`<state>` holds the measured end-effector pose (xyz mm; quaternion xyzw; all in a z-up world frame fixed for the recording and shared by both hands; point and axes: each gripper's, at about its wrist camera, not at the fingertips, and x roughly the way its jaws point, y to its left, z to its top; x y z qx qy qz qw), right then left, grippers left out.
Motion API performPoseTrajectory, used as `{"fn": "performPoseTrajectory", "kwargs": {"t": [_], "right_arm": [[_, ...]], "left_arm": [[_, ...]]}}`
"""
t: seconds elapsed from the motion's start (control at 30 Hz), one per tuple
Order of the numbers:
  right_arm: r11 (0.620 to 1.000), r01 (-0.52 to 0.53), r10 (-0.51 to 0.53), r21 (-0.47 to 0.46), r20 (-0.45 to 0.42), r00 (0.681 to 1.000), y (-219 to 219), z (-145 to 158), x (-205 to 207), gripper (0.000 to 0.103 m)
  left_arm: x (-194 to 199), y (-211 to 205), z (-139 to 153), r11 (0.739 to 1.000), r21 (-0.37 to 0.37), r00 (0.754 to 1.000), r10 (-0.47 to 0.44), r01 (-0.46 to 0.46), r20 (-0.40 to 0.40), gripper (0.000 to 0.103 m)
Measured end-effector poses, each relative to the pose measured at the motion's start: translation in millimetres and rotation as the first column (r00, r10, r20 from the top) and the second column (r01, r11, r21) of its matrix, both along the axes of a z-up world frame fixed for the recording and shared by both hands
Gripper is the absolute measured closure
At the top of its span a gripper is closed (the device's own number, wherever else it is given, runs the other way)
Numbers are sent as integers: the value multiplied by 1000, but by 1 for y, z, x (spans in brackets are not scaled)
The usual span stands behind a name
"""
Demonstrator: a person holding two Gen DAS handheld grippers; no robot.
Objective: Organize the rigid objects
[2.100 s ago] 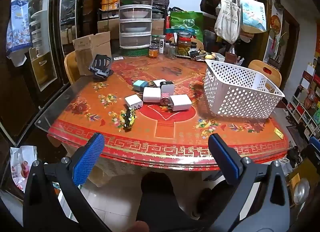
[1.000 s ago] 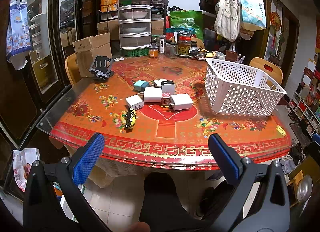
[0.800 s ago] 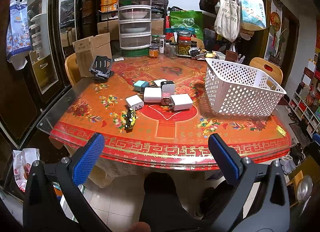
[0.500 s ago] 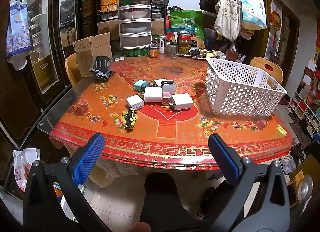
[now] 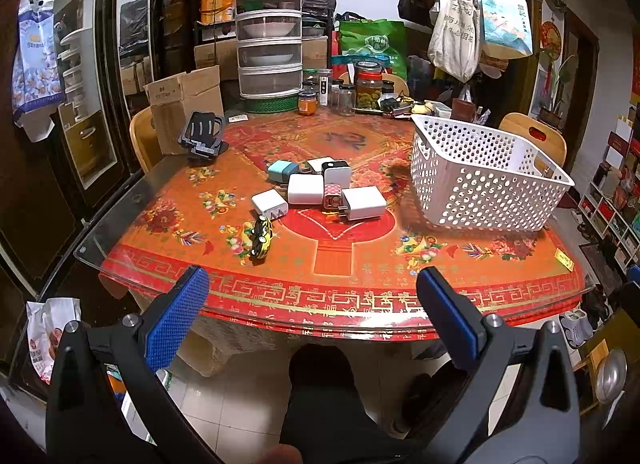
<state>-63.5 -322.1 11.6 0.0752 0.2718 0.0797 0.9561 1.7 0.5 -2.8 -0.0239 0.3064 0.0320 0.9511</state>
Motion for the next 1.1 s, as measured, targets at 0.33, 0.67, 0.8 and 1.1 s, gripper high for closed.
{"fn": "performPoseTrajectory", "kwargs": {"t": [0.33,0.67,0.8,1.1], "right_arm": [[1000,0,0,-2,1,1000,0,0,0,0],[1000,2,-2,-2,0,1000,0,-1,-1,0],[999,47,-46,-18,33,998,-12,5,5,0],[958,272,-270,-91,35,962,-129,33,141,0]], "left_arm": [[1,-1,0,1000,11,1000,-3,3,-2,1],[2,-1,-1,1000,10,1000,-3,3,5,1],[16,2,-2,1000,9,999,9,-10,52,1],[115,46,-18,996,-37,995,81,-79,58,1]]}}
